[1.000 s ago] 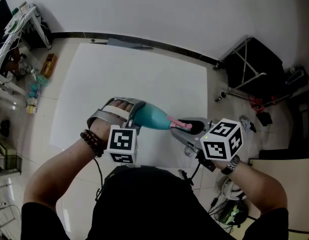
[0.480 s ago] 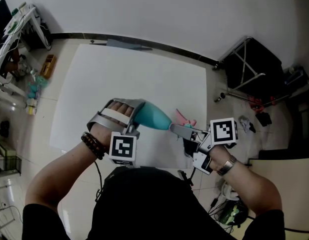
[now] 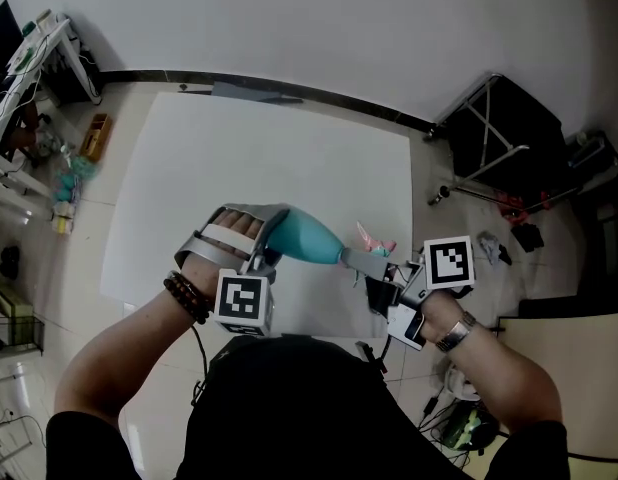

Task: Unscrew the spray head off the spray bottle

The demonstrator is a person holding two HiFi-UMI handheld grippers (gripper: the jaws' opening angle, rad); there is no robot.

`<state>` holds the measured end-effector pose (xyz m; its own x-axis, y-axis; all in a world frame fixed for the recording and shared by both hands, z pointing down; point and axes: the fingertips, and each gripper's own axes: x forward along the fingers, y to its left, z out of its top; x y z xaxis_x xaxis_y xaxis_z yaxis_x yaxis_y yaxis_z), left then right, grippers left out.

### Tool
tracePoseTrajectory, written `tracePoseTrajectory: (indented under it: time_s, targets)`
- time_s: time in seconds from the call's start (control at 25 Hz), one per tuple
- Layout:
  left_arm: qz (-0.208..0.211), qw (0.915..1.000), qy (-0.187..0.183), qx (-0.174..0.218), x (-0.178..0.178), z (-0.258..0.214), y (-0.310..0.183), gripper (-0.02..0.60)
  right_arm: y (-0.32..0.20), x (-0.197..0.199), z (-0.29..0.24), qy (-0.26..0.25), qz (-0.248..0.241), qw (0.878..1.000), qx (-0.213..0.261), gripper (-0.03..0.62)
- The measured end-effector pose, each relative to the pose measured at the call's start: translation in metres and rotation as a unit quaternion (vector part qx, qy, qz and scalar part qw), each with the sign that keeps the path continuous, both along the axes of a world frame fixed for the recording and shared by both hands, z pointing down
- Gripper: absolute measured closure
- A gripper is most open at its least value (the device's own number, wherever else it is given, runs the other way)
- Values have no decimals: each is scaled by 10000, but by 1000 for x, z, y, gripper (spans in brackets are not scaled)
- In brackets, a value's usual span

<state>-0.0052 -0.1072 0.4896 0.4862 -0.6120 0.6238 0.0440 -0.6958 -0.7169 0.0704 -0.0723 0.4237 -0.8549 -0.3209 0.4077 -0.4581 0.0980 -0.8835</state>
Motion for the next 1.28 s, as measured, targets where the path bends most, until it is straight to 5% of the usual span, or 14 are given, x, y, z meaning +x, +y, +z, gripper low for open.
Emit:
tracePoseTrajectory:
  time_s: [0.8, 0.88, 0.96, 1.0, 1.04, 1.08, 1.2, 1.28]
  targets:
    - [-403, 9914, 889, -870, -4, 8, 6, 192, -5, 29, -39, 38, 265, 9971, 707, 361]
    - [-409, 9902, 924, -962, -7, 9, 5, 192, -5, 38, -45, 343, 184, 9938, 1043, 353]
    - [-371, 9895, 933, -1039, -11, 8, 5, 192, -6, 49, -53, 1217, -233, 9746, 1865, 347]
    - [-334, 9893, 923, -1076, -12, 8, 5, 192, -6, 52, -58, 1811, -600, 9497, 2482, 347]
    - [-286, 9892, 908, -1113, -13, 9, 5, 192, -4, 52, -64, 2441, -1080, 9093, 3192, 347]
    - [-230, 9891, 888, -1153, -14, 9, 6, 192, 1, 49, -69, 3089, -1674, 8498, 3929, 347]
    - [-46, 9886, 807, -1273, -15, 13, 11, 192, 25, 28, -69, 4583, -3389, 6113, 5491, 347]
    - [78, 9883, 749, -1327, -12, 15, 15, 192, 39, 15, -57, 4919, -3997, 4949, 5944, 347]
